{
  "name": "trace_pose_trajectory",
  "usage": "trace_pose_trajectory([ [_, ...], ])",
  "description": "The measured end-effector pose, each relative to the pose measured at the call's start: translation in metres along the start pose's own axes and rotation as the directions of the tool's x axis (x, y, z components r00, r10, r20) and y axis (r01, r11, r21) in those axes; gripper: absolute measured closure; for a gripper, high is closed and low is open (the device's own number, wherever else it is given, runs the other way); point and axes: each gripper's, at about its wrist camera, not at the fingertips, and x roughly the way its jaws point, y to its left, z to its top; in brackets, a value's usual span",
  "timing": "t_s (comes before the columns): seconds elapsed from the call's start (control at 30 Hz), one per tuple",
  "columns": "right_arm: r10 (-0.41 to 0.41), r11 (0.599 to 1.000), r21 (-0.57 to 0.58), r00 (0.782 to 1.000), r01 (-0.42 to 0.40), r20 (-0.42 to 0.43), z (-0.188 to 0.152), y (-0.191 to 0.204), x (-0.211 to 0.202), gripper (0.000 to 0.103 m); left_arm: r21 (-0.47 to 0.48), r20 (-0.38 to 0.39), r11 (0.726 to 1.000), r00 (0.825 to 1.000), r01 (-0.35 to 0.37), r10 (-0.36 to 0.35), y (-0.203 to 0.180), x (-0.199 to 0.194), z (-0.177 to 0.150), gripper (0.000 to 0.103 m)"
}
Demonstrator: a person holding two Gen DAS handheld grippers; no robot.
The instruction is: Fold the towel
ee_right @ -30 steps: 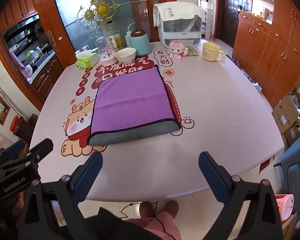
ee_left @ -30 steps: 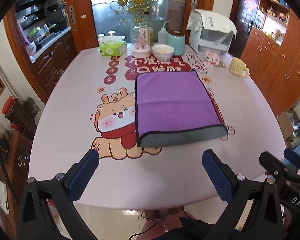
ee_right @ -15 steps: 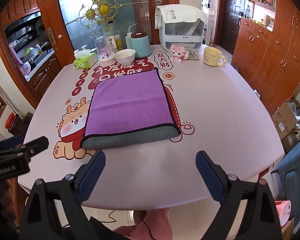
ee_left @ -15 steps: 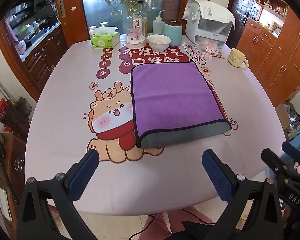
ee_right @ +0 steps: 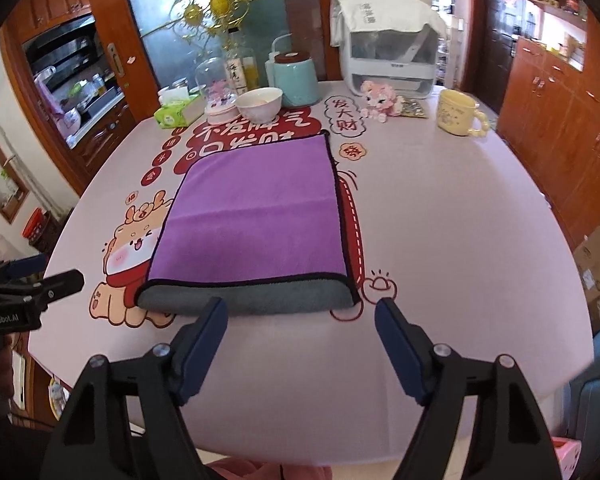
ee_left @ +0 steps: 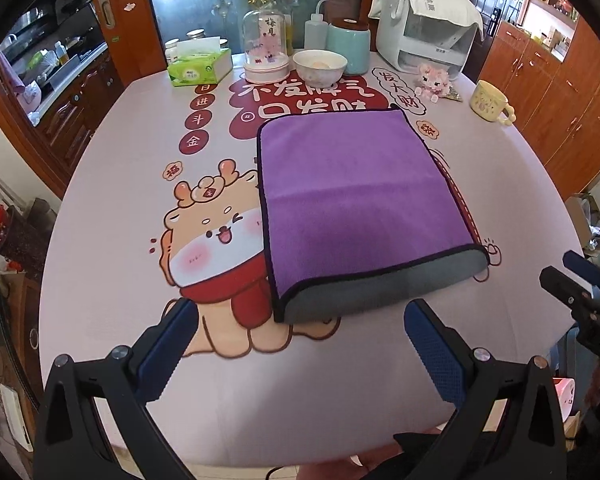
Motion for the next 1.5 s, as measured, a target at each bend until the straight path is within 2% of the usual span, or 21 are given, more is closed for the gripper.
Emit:
trace_pose_trajectory([
  [0.17,0.066,0.996,-0.051,0.997,-0.067,-0.025,0.011,-0.013,0.026,0.031,0.013,-0.013,1.000,1.000,0.007,-0.007,0.000,0.023,0.008,0.001],
  [0.3,0.089,0.991,-0.099,0.994,-0.095,-0.061,0.015,-0.021,0.050,0.034,0.023,-0.024,1.000,1.000,0.010,-0.010,0.003,0.043,0.014,0.001],
  [0.53,0.127,0.978,-0.149,0.985,-0.143,-0.114,0.013,-0.035,0.084,0.044,0.009,-0.080,1.000,0.996,0.029,-0.028,0.012,0.081,0.015,0.012],
  [0.67,0.142,0.975,-0.149,0.979,-0.164,-0.147,0.009,-0.044,0.100,0.051,-0.032,-0.120,0.999,0.992,0.041,-0.045,0.020,0.103,0.014,0.019],
  [0.9,0.167,0.967,-0.159,0.967,-0.199,-0.195,0.005,-0.050,0.122,0.059,-0.091,-0.175,0.994,0.982,0.054,-0.070,0.029,0.127,0.010,0.024],
  [1.17,0.183,0.959,-0.173,0.958,-0.224,-0.222,0.008,-0.051,0.137,0.066,-0.108,-0.212,0.990,0.971,0.088,-0.110,0.029,0.140,0.009,0.042],
  [1.3,0.190,0.956,-0.177,0.954,-0.233,-0.230,0.009,-0.053,0.141,0.068,-0.110,-0.223,0.988,0.967,0.104,-0.126,0.026,0.143,0.006,0.045],
  [1.5,0.188,0.956,-0.178,0.954,-0.232,-0.235,0.010,-0.056,0.144,0.074,-0.112,-0.235,0.986,0.961,0.123,-0.147,0.019,0.147,0.007,0.061],
])
